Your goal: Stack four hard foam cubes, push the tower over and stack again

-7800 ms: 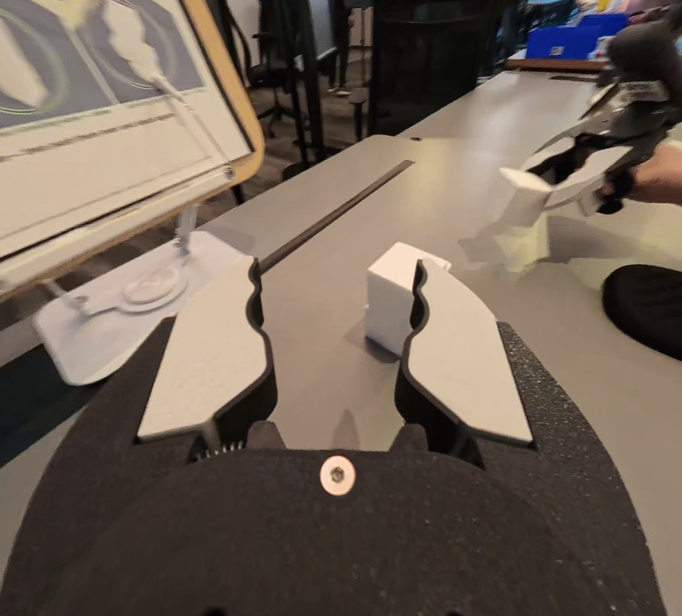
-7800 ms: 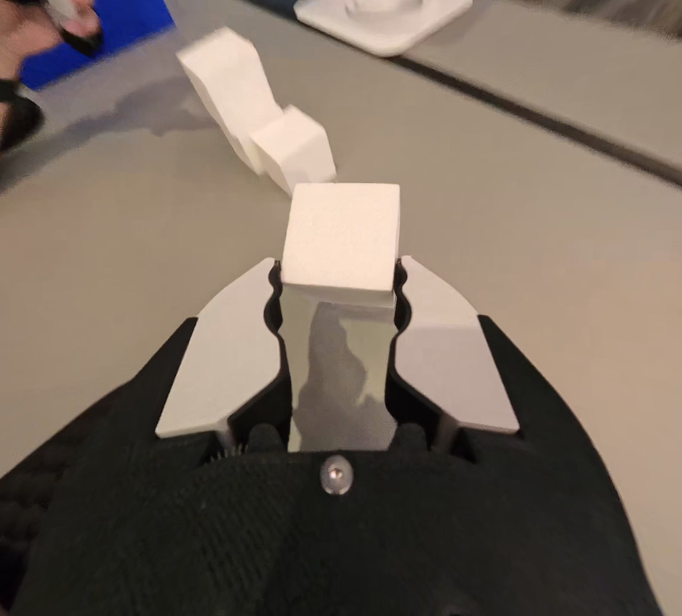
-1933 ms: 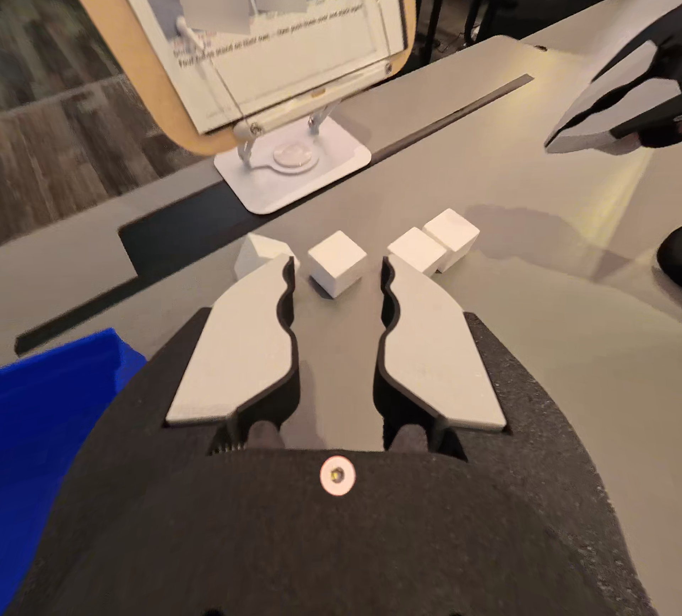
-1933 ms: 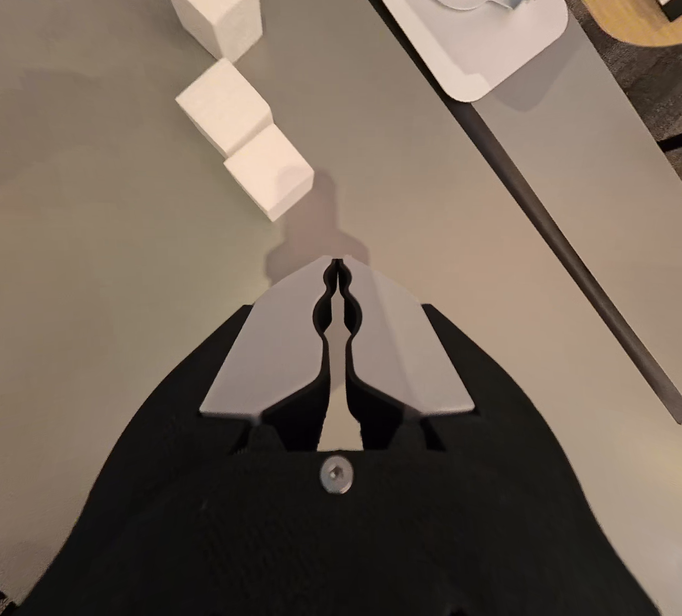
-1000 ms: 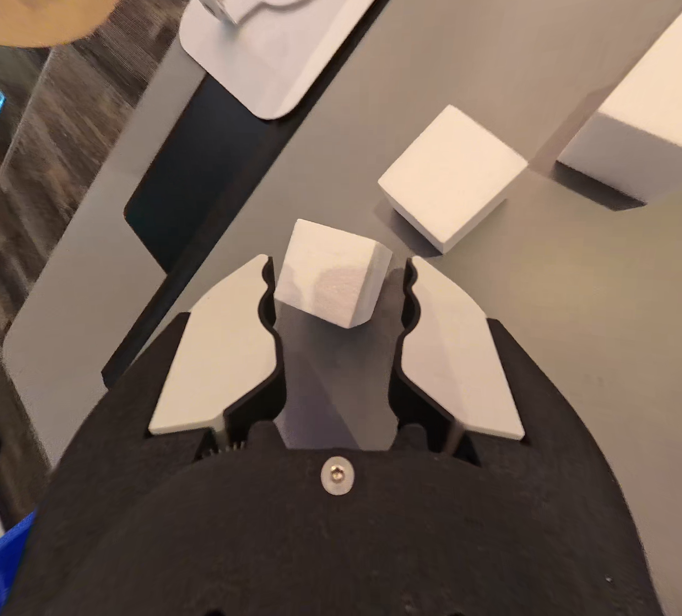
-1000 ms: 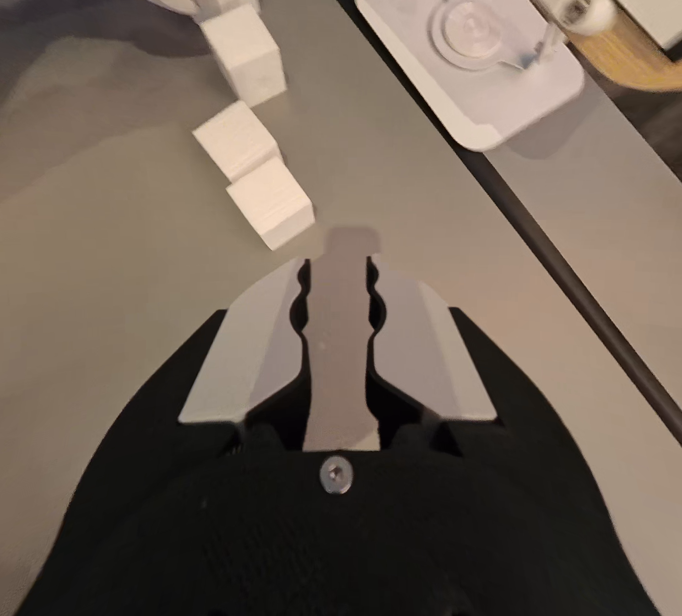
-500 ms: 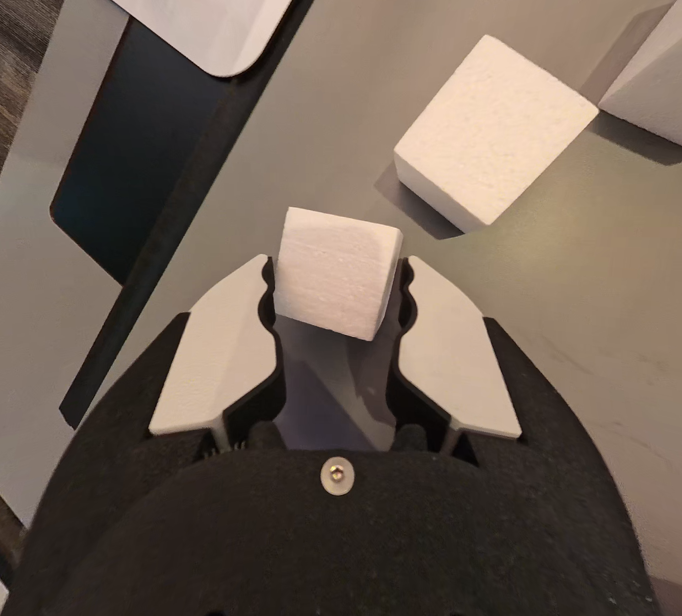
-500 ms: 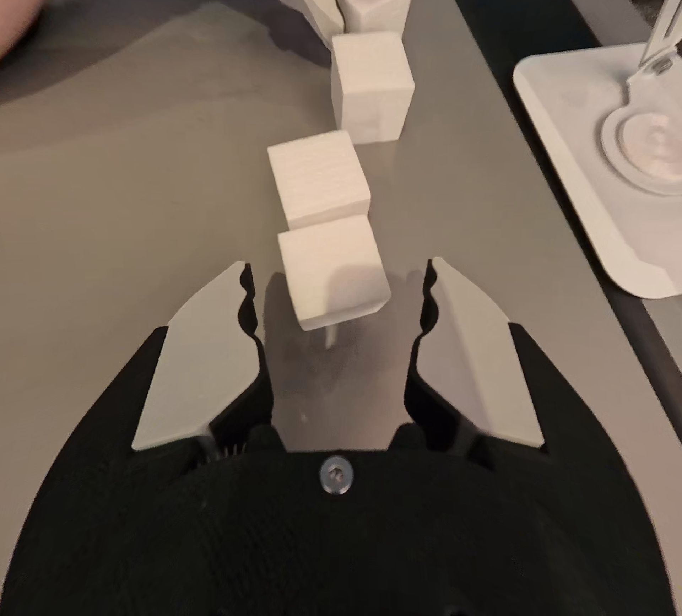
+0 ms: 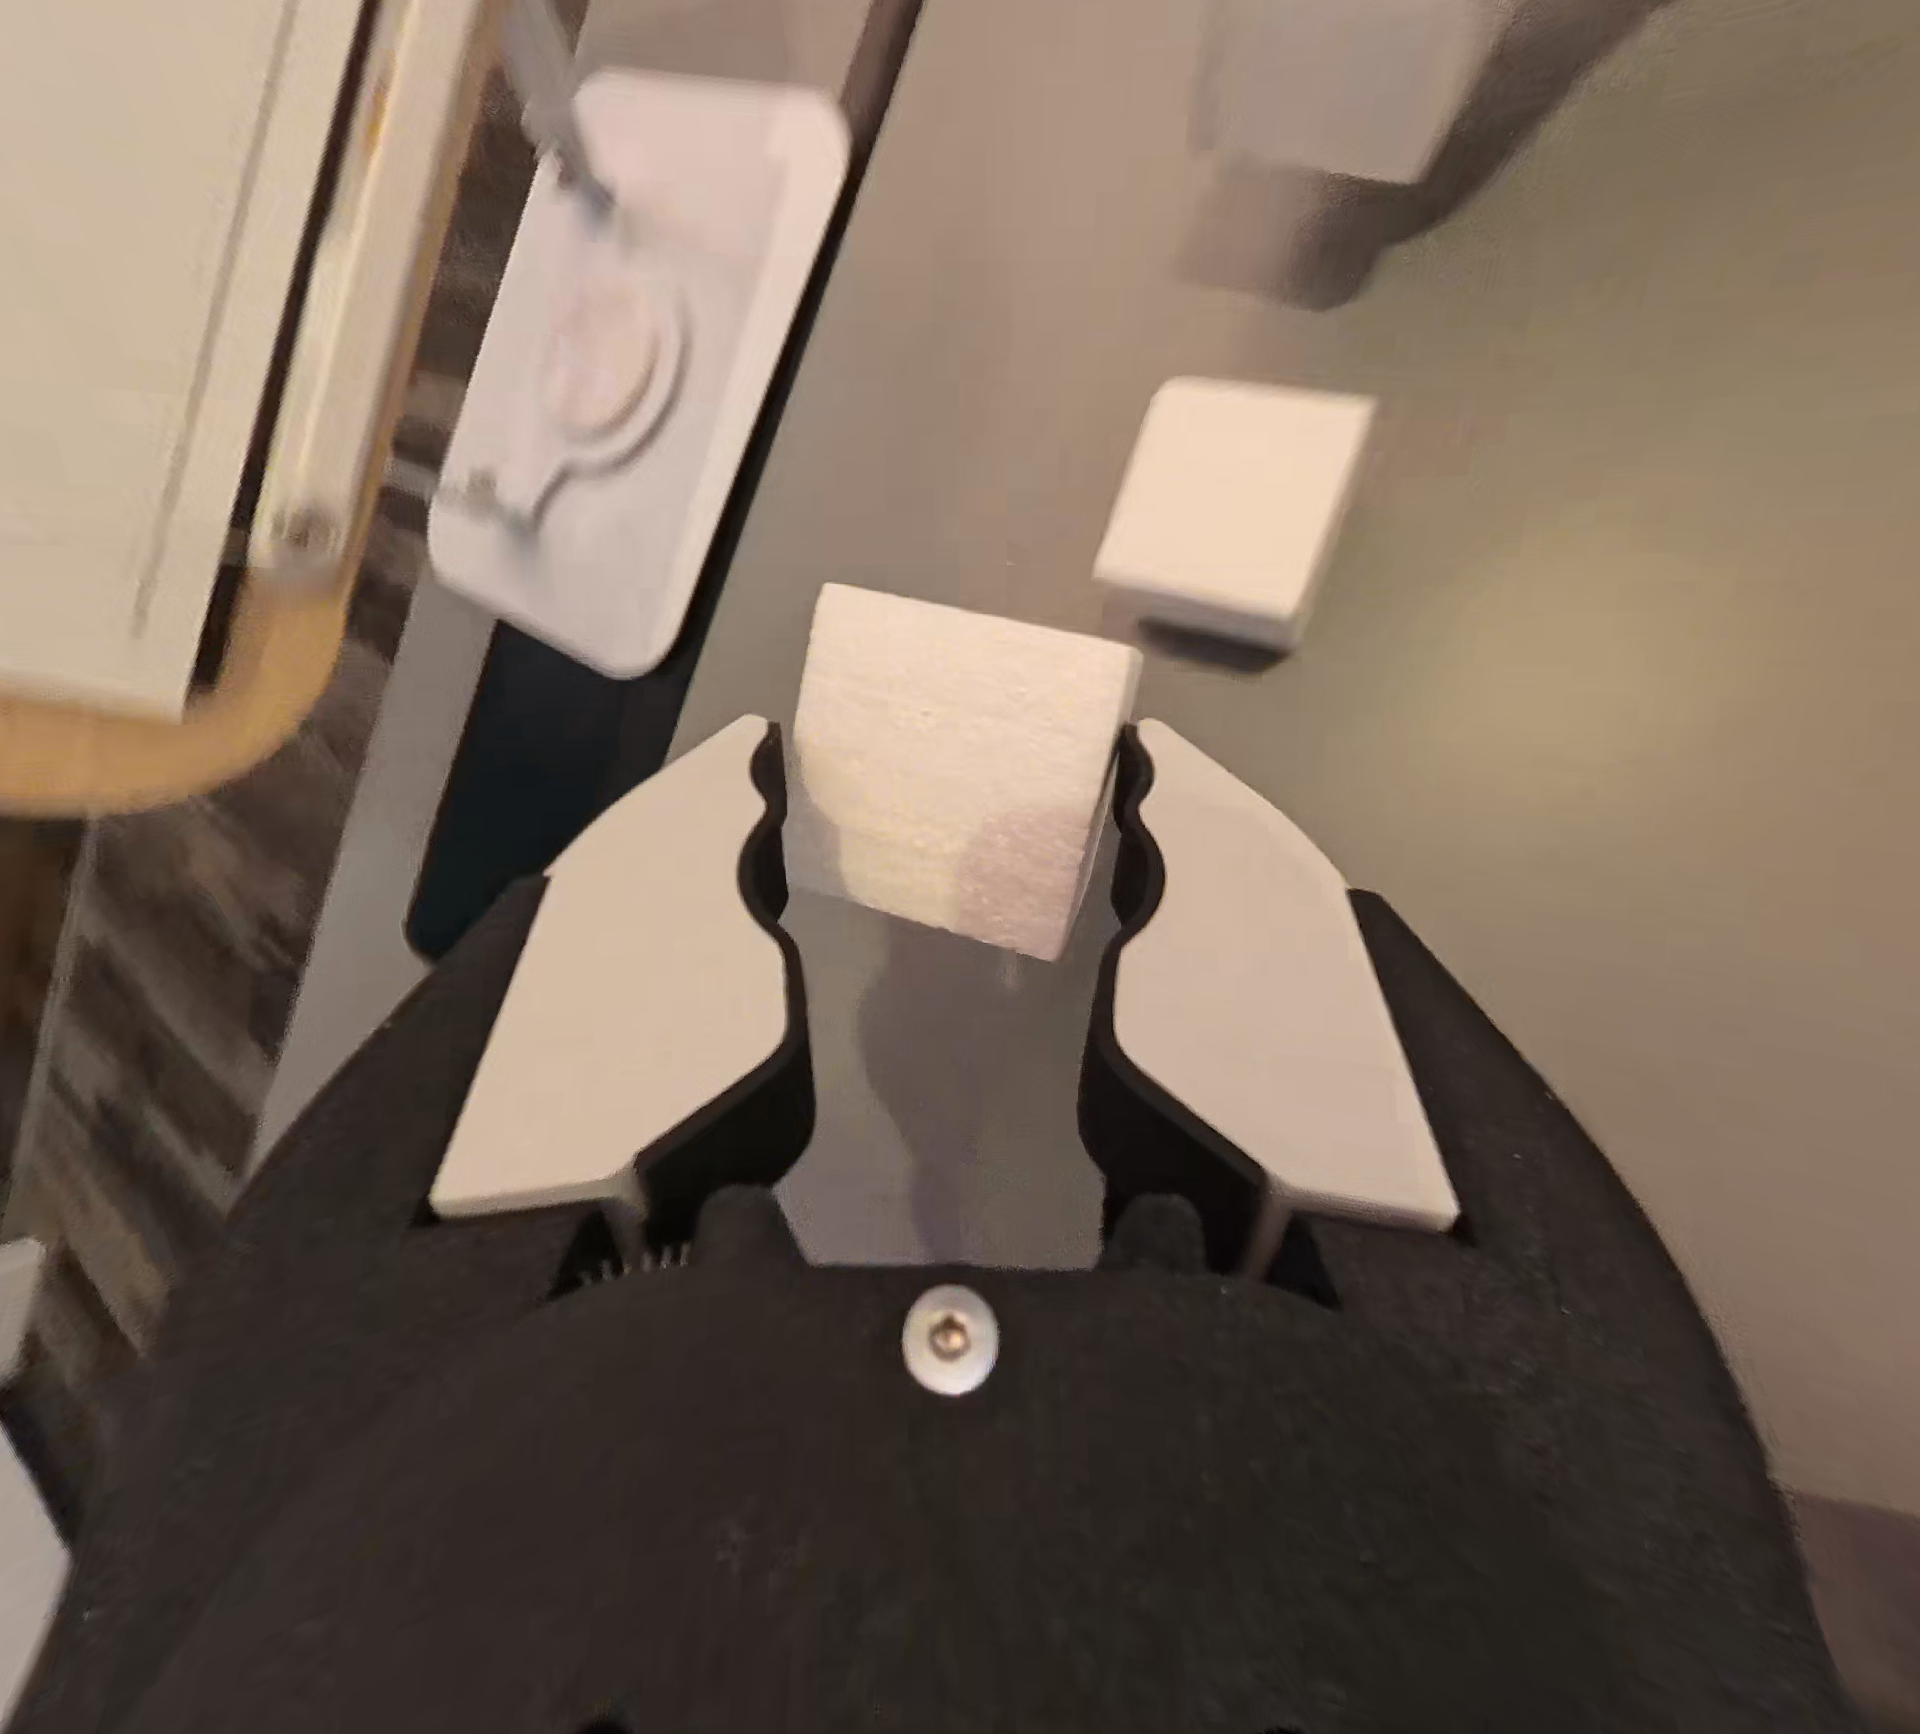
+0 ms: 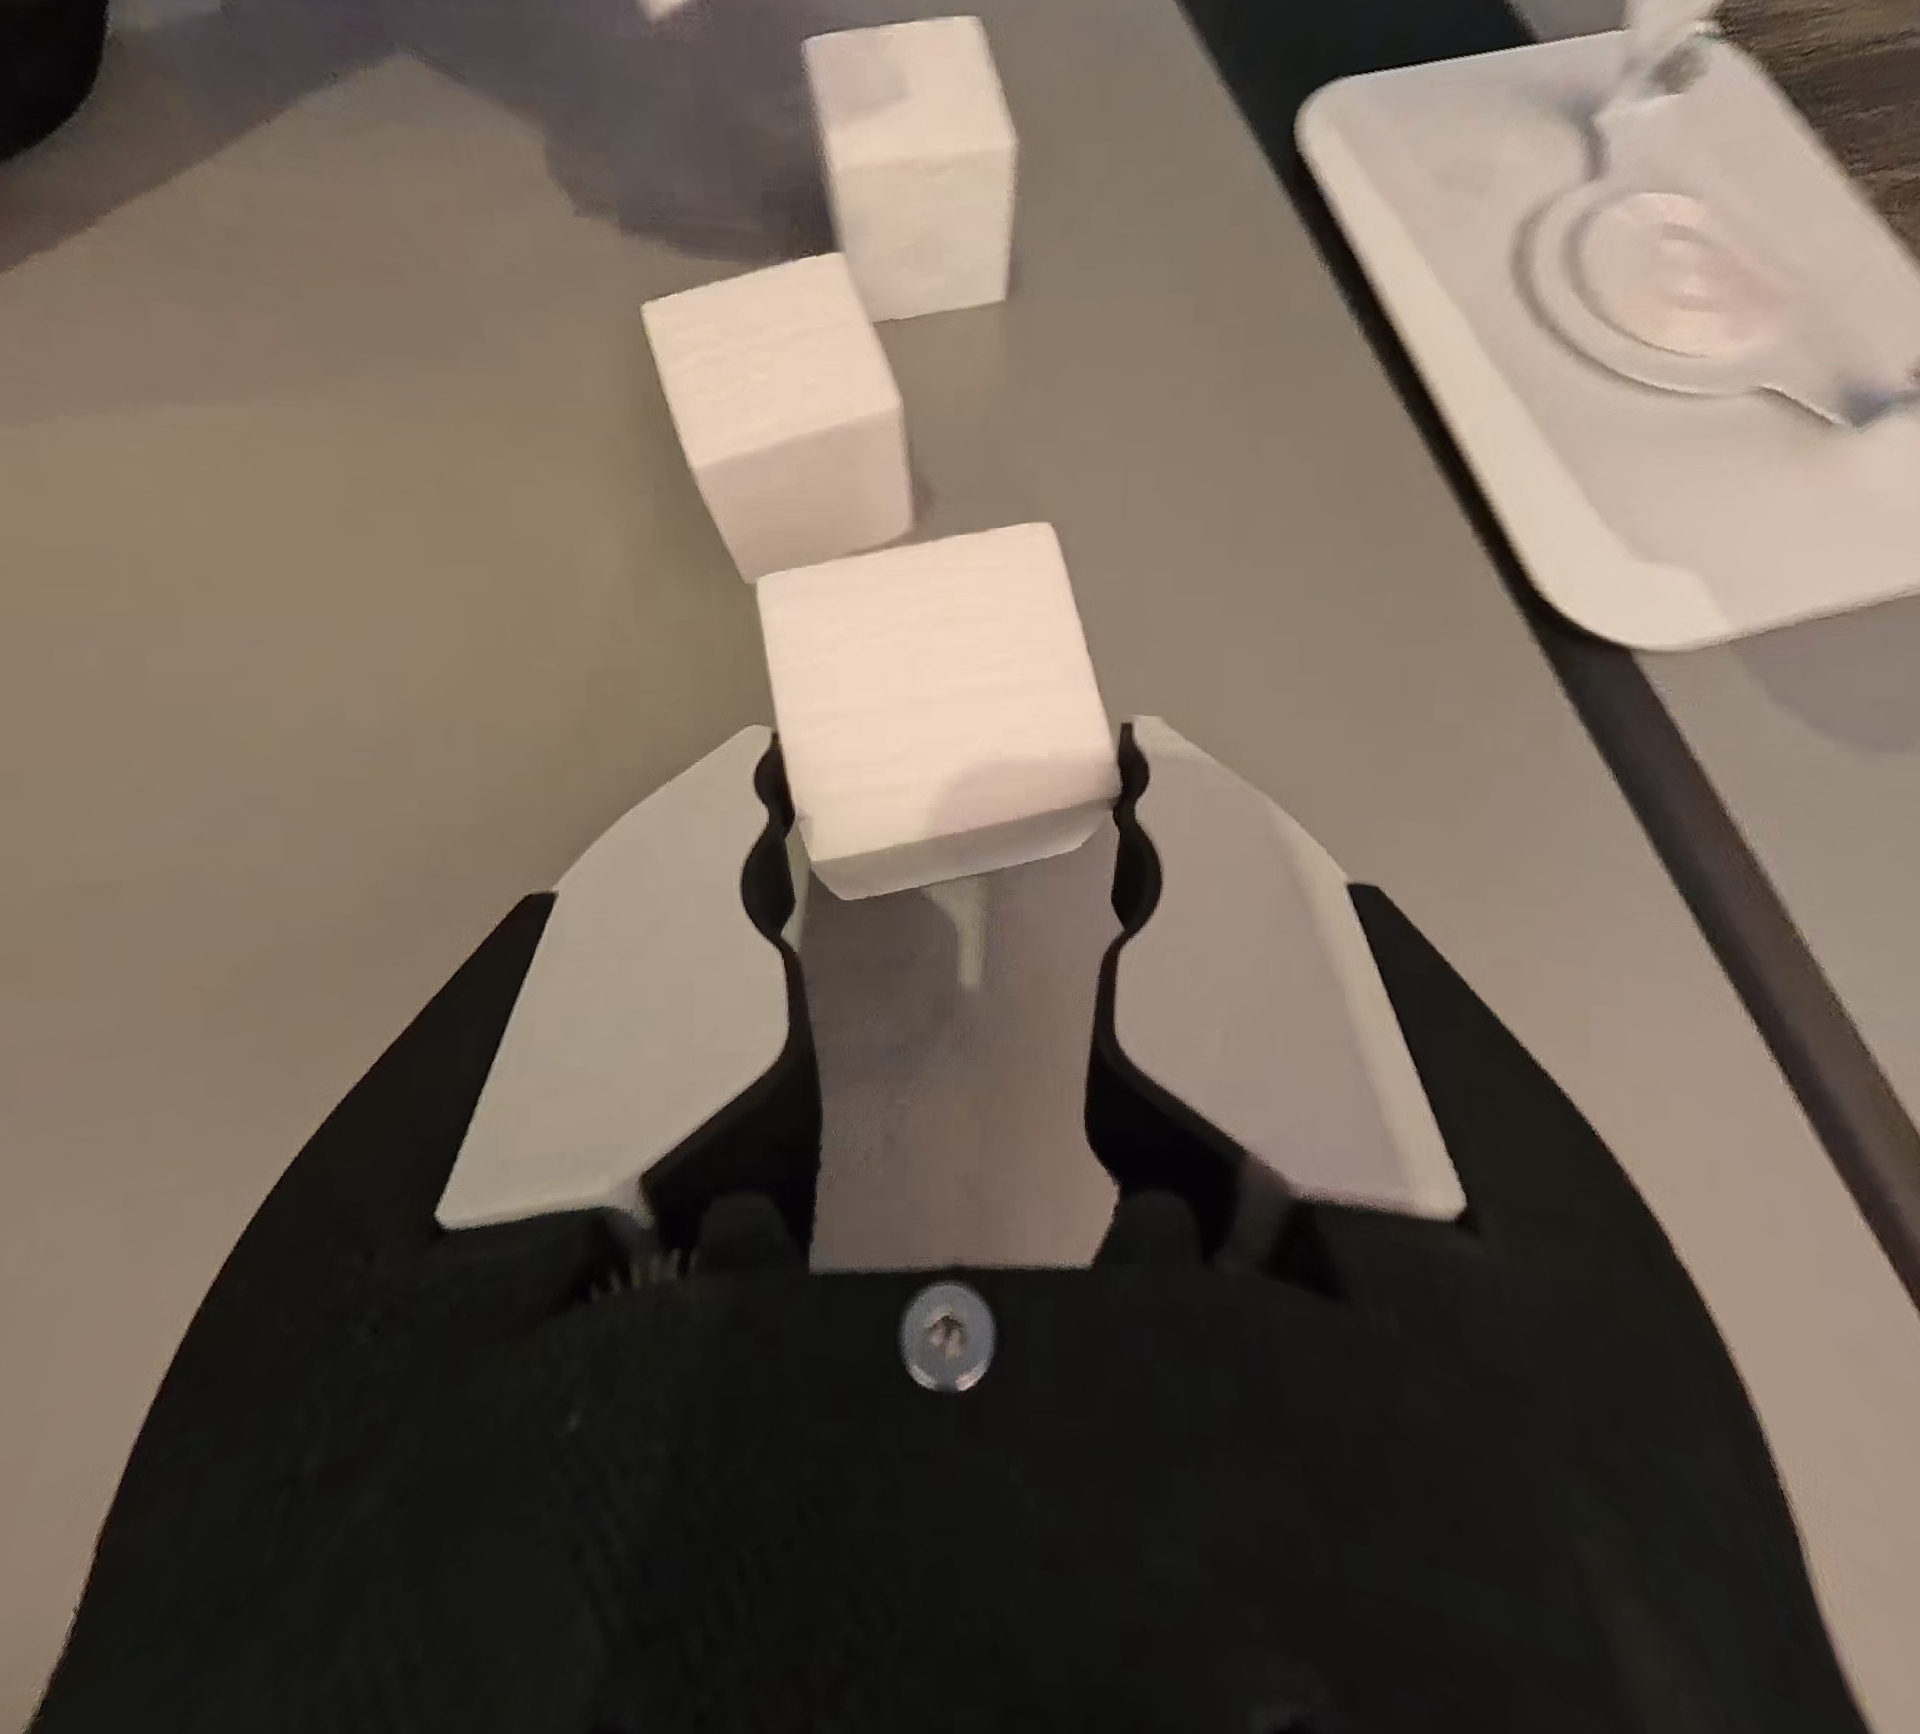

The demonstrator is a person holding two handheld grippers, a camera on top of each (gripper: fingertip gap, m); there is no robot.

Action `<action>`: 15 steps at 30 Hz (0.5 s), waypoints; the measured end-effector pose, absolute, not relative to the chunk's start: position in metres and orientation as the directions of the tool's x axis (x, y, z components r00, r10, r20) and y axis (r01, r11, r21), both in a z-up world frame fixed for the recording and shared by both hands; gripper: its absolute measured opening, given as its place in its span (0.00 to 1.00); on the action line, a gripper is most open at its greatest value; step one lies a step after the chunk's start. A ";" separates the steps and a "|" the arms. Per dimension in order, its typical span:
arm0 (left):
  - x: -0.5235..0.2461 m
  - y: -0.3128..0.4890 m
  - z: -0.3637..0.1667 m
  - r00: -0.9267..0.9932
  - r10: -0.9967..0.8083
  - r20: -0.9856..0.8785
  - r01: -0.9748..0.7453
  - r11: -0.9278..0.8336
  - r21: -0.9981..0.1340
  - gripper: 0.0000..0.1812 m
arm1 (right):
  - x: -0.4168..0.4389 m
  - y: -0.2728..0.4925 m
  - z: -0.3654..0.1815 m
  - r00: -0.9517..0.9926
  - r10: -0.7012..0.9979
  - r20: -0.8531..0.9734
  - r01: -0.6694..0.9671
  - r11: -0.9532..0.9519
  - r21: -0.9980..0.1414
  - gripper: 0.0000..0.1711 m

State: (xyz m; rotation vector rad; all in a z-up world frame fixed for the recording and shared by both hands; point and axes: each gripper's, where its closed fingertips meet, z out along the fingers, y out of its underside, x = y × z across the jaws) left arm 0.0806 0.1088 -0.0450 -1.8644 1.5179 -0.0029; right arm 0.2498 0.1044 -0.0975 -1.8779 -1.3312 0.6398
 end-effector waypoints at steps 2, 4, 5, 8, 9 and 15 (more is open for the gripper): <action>0.112 0.100 -0.050 0.234 -0.870 -0.435 -0.865 0.018 -0.502 0.34 | 0.276 0.112 -0.083 0.400 0.916 0.029 0.540 -0.210 -0.815 0.36; 0.135 0.091 -0.059 0.186 -0.898 -0.398 -0.875 0.033 -0.483 0.34 | 0.302 0.116 -0.069 0.457 0.889 0.026 0.497 -0.231 -0.836 0.36; 0.143 0.088 -0.062 0.170 -0.907 -0.384 -0.876 0.039 -0.481 0.34 | 0.312 0.117 -0.062 0.480 0.877 0.019 0.467 -0.237 -0.852 0.36; 0.152 0.085 -0.067 0.162 -0.922 -0.350 -0.879 0.026 -0.475 0.34 | 0.334 0.119 -0.046 0.519 0.854 -0.035 0.363 -0.257 -0.896 0.35; 0.153 0.085 -0.067 0.169 -0.927 -0.335 -0.878 0.014 -0.479 0.33 | 0.338 0.120 -0.043 0.527 0.849 -0.046 0.343 -0.261 -0.902 0.35; 0.151 0.092 -0.074 0.194 -0.922 -0.335 -0.886 -0.018 -0.463 0.34 | 0.340 0.119 -0.050 0.514 0.858 -0.011 0.397 -0.249 -0.883 0.35</action>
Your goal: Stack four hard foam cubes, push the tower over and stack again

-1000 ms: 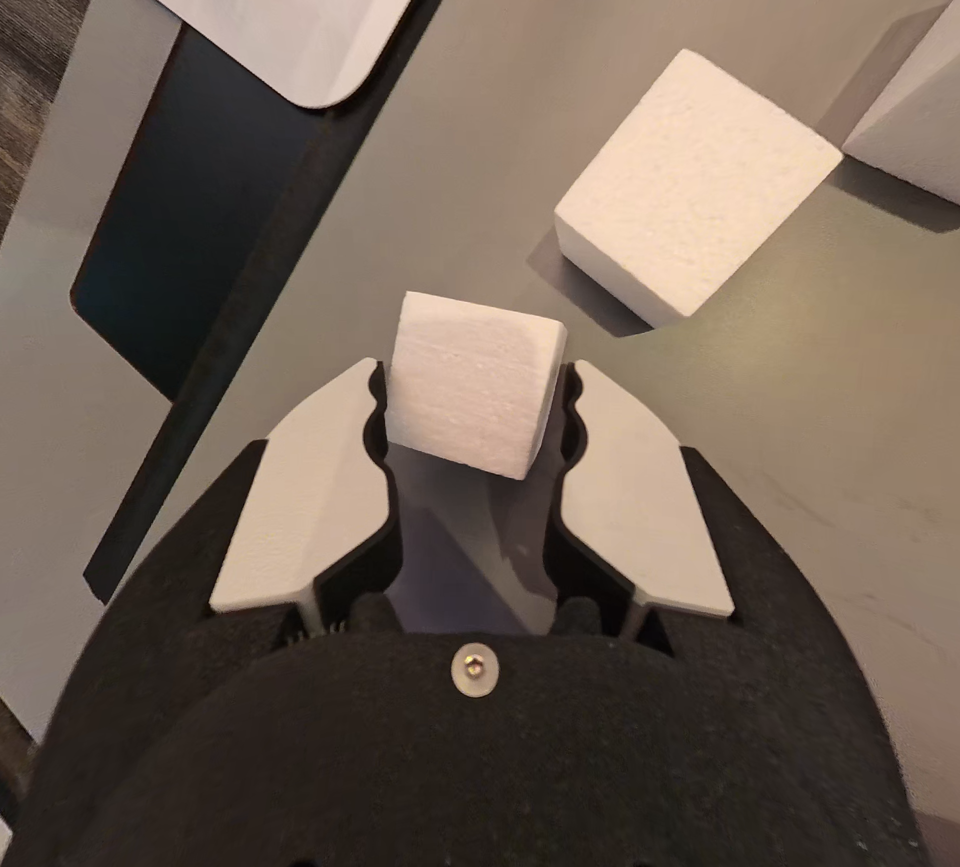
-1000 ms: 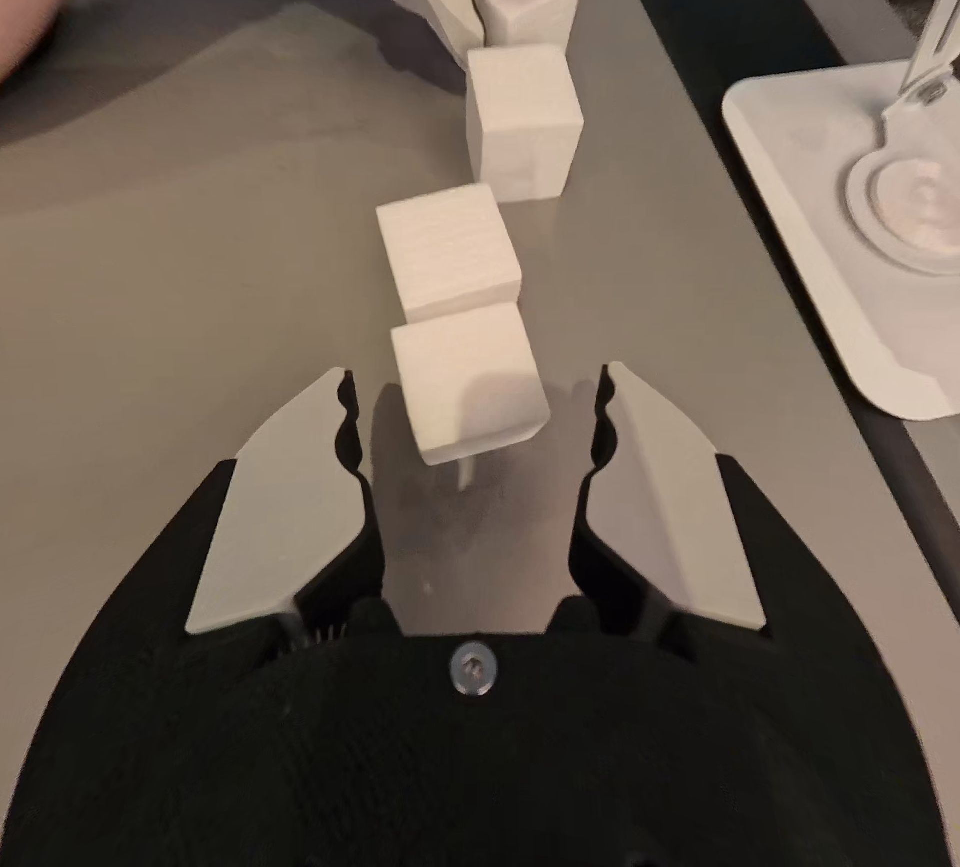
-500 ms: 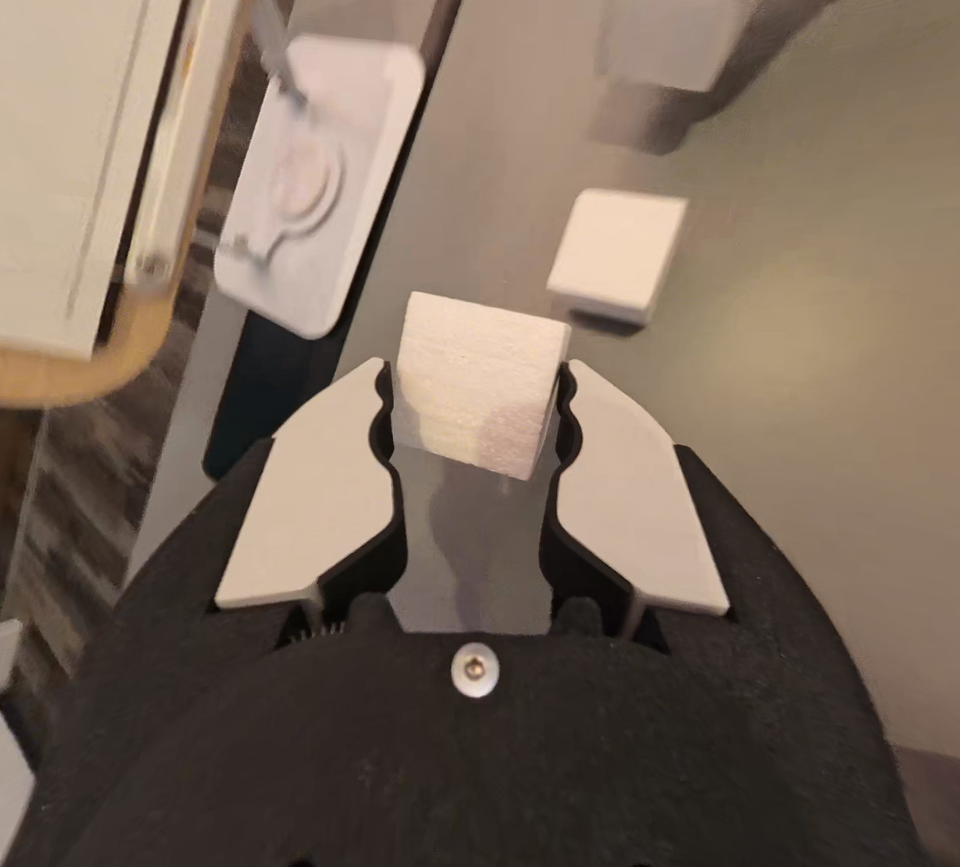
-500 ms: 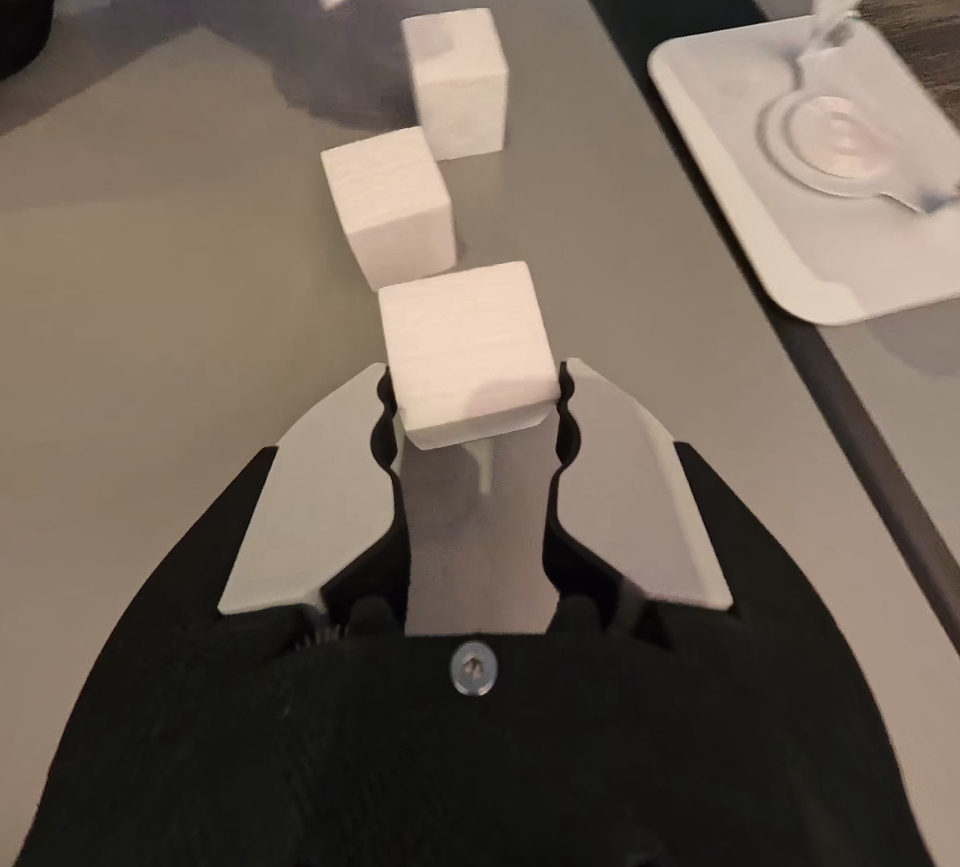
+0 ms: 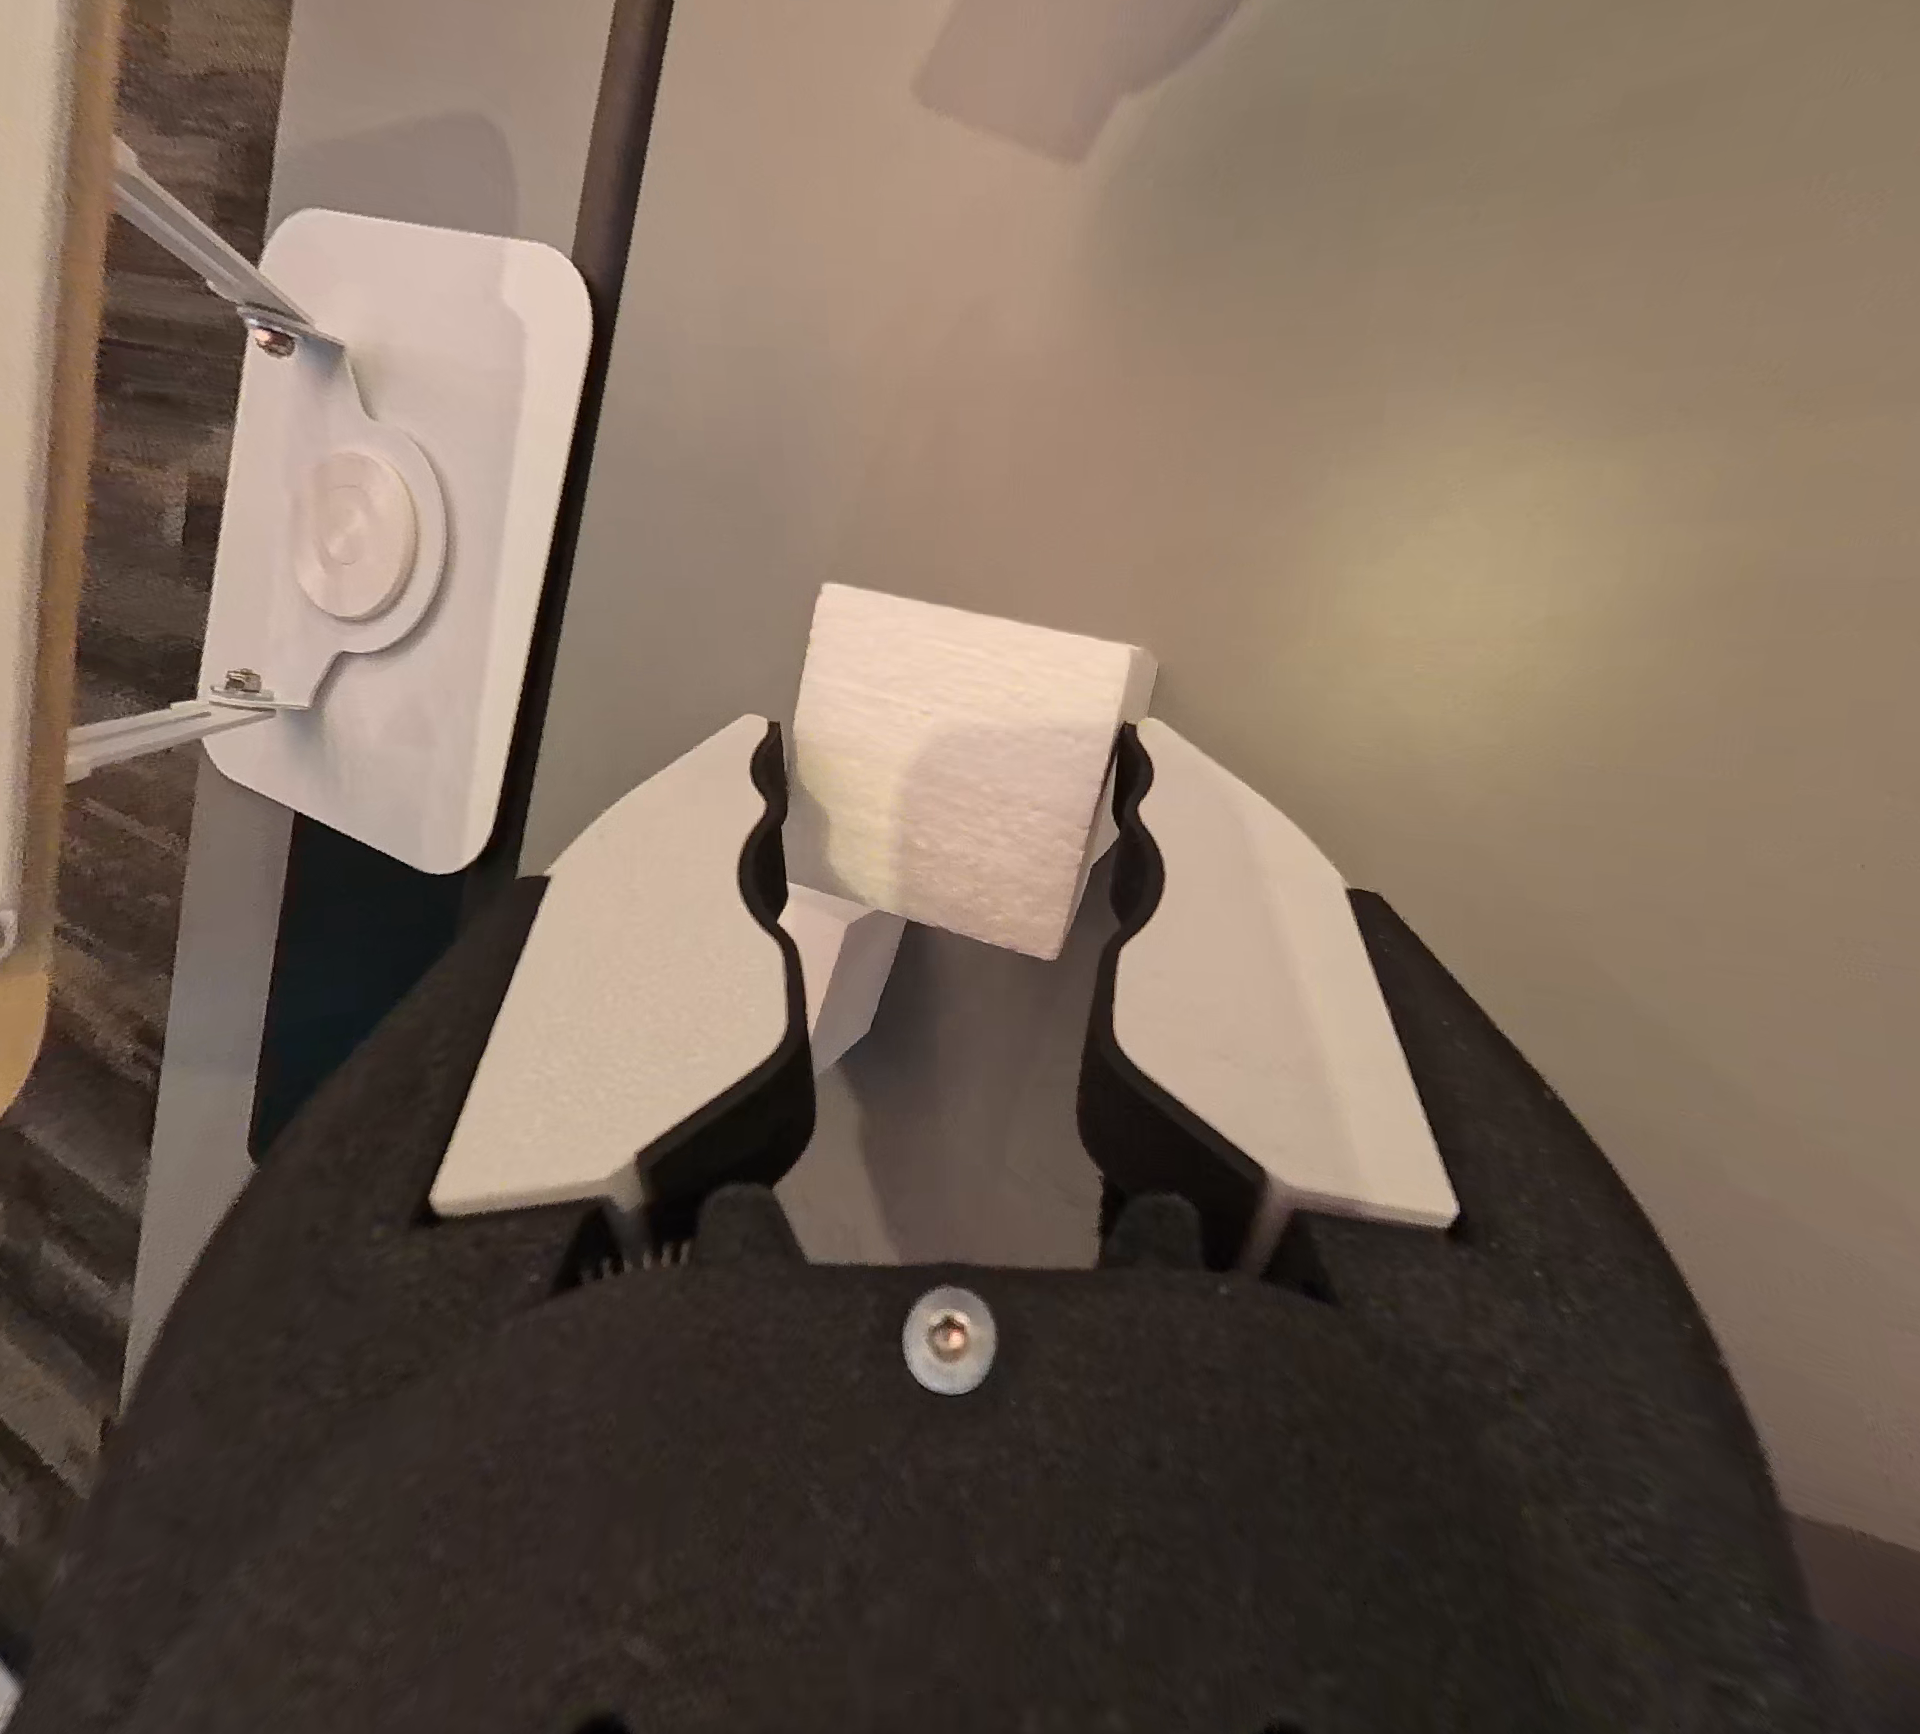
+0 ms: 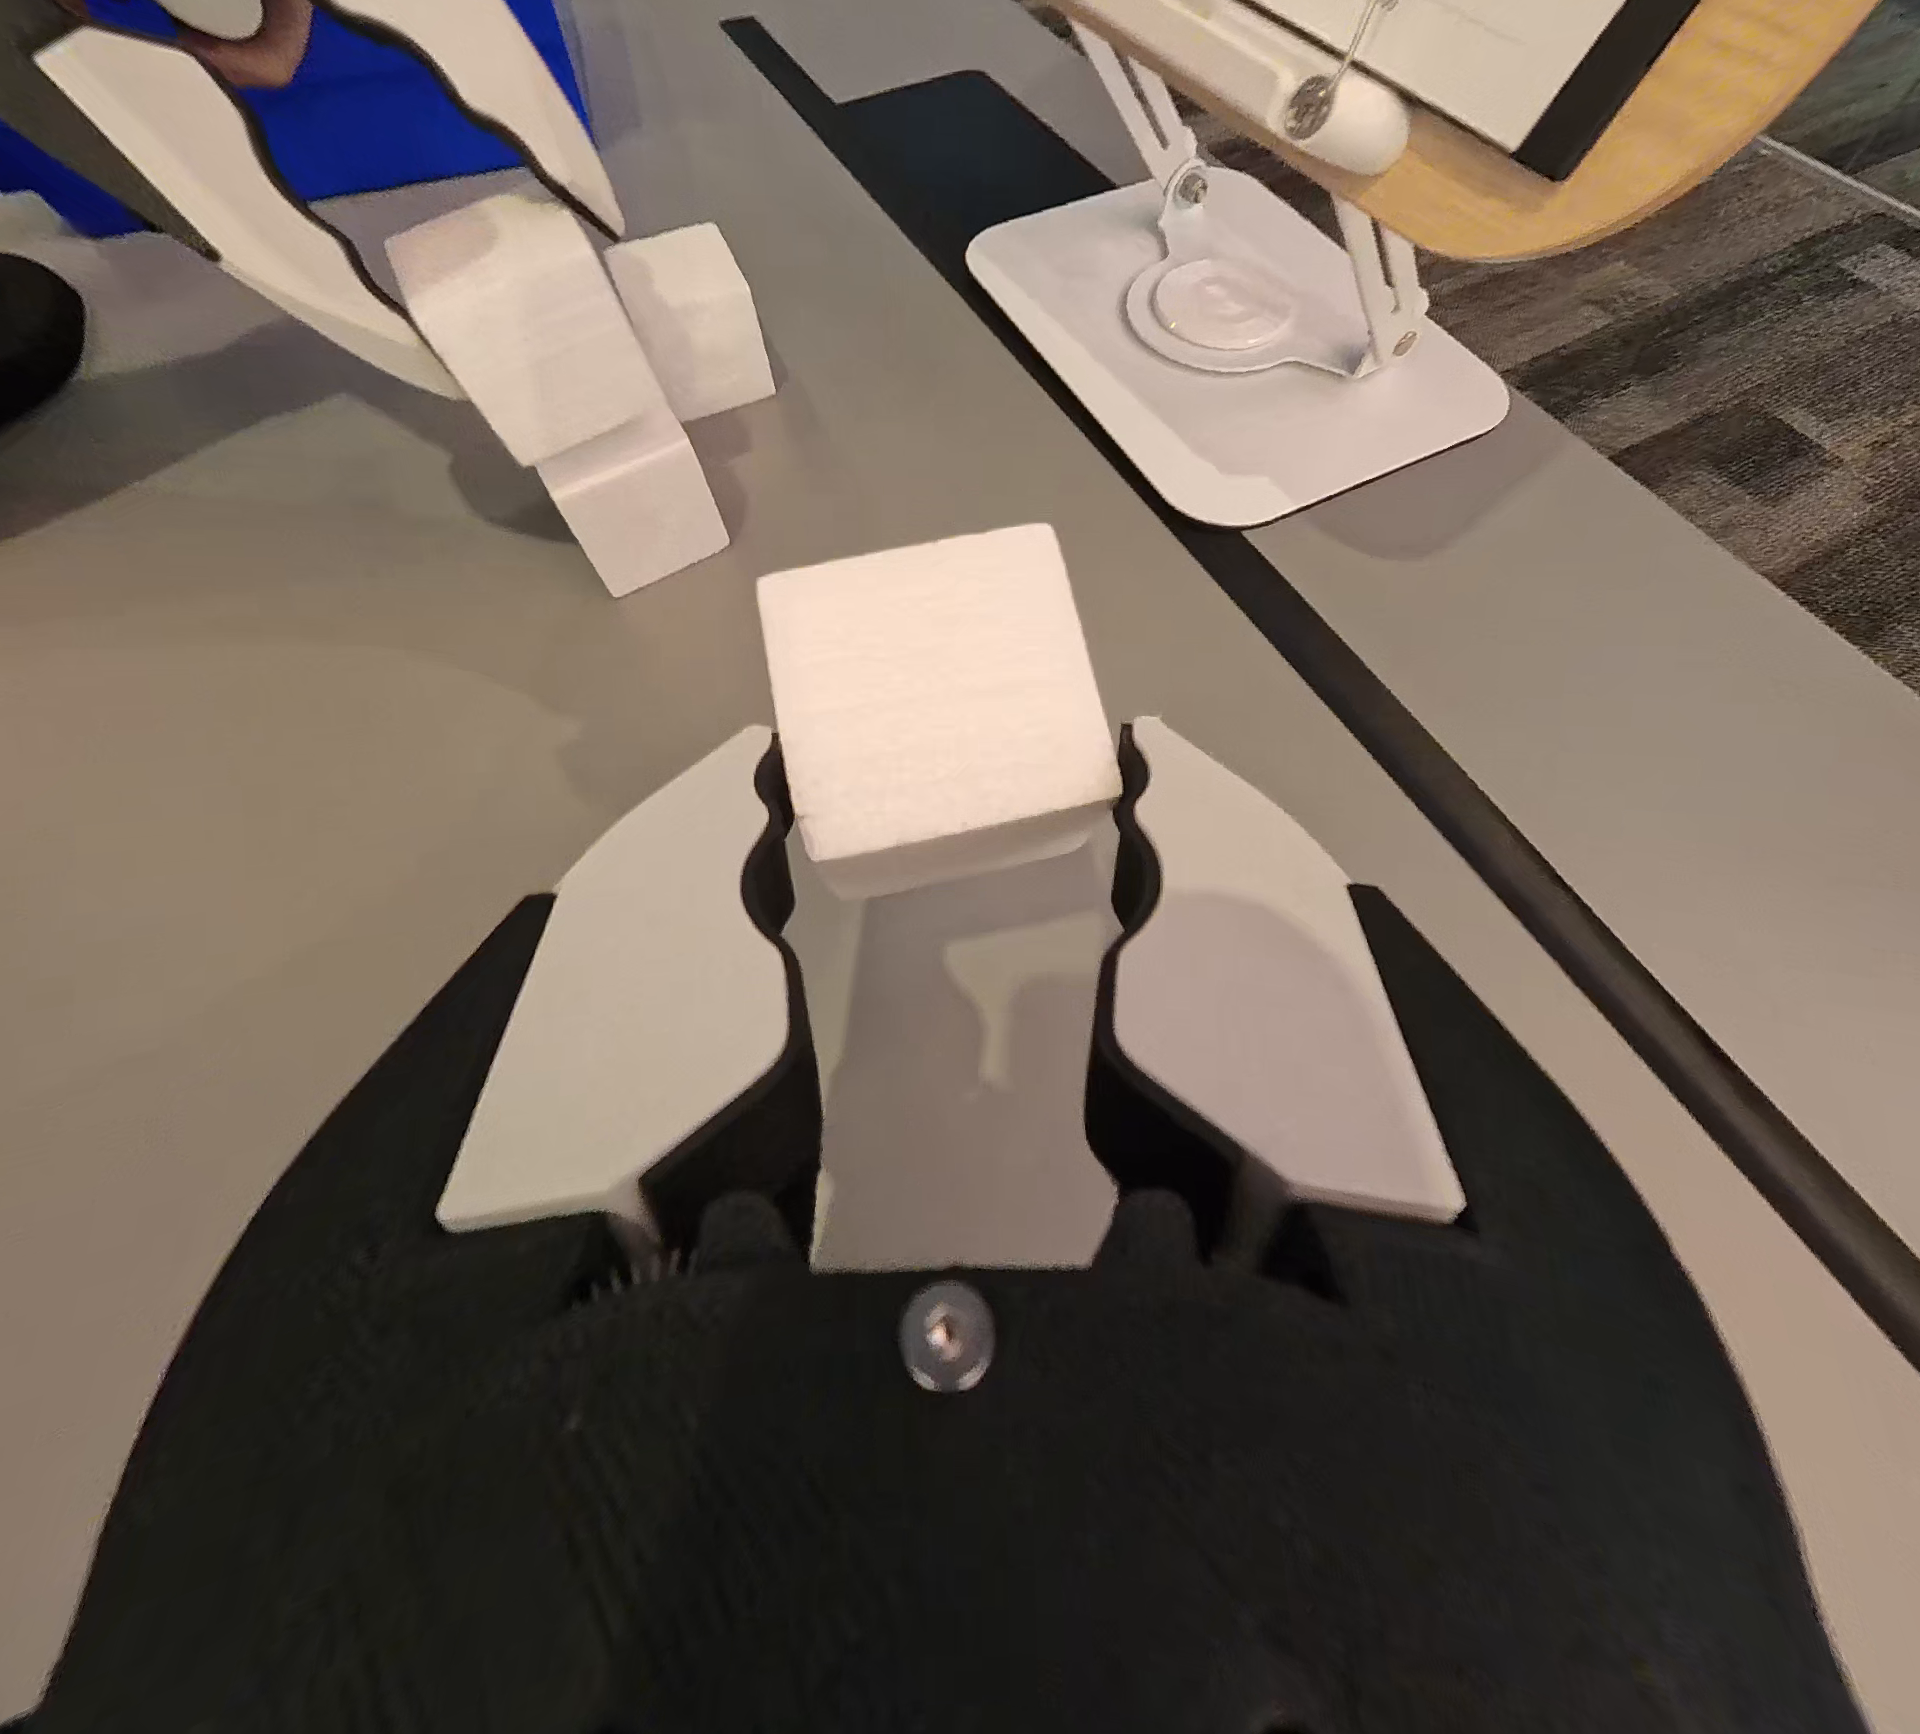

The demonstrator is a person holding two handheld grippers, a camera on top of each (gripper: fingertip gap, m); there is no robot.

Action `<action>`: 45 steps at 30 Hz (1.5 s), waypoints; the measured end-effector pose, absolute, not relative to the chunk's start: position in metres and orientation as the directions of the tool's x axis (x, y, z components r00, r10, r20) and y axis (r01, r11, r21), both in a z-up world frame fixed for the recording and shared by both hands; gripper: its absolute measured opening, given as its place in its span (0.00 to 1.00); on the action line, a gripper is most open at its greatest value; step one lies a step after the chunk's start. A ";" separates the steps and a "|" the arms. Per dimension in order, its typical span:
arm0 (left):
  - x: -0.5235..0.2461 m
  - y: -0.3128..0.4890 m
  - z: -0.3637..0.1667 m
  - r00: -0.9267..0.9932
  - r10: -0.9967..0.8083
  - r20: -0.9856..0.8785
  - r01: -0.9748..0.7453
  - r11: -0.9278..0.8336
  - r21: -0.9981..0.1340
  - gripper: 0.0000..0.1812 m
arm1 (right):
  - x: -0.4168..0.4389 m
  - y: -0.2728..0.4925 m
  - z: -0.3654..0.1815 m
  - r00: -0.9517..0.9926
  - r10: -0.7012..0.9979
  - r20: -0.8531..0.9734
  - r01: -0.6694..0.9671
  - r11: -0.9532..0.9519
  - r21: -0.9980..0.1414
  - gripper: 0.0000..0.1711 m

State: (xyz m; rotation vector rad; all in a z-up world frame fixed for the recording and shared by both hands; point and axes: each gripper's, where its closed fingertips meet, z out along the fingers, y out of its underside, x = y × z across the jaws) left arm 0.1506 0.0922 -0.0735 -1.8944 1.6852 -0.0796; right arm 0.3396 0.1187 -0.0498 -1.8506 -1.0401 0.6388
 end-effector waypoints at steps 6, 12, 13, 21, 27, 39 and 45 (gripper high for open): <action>0.153 0.094 -0.078 0.209 -0.922 -0.326 -0.892 -0.043 -0.450 0.34 | 0.338 0.119 -0.059 0.511 0.860 -0.015 0.422 -0.266 -0.867 0.35; 0.154 0.095 -0.086 0.215 -0.929 -0.301 -0.894 -0.063 -0.444 0.34 | 0.338 0.121 -0.069 0.512 0.858 -0.030 0.438 -0.291 -0.851 0.35; 0.154 0.095 -0.086 0.217 -0.930 -0.296 -0.893 -0.067 -0.445 0.34 | 0.338 0.121 -0.070 0.511 0.859 -0.032 0.441 -0.294 -0.848 0.35; 0.131 0.097 -0.057 0.262 -0.919 -0.295 -0.842 -0.069 -0.536 0.46 | 0.294 0.114 -0.024 0.442 0.896 -0.039 0.311 -0.194 -0.930 0.35; 0.056 0.123 -0.063 0.439 -0.863 -0.249 -0.776 -0.224 -0.590 0.43 | 0.201 0.085 0.028 0.291 0.955 -0.057 0.243 -0.131 -0.961 0.35; 0.040 0.126 -0.069 0.474 -0.859 -0.193 -0.748 -0.278 -0.602 0.39 | 0.146 0.093 -0.017 0.169 0.986 0.011 0.583 -0.091 -0.807 0.36; 0.041 0.125 -0.064 0.472 -0.867 -0.161 -0.716 -0.270 -0.644 0.38 | 0.141 0.096 -0.025 0.170 0.985 0.028 0.611 -0.083 -0.787 0.36</action>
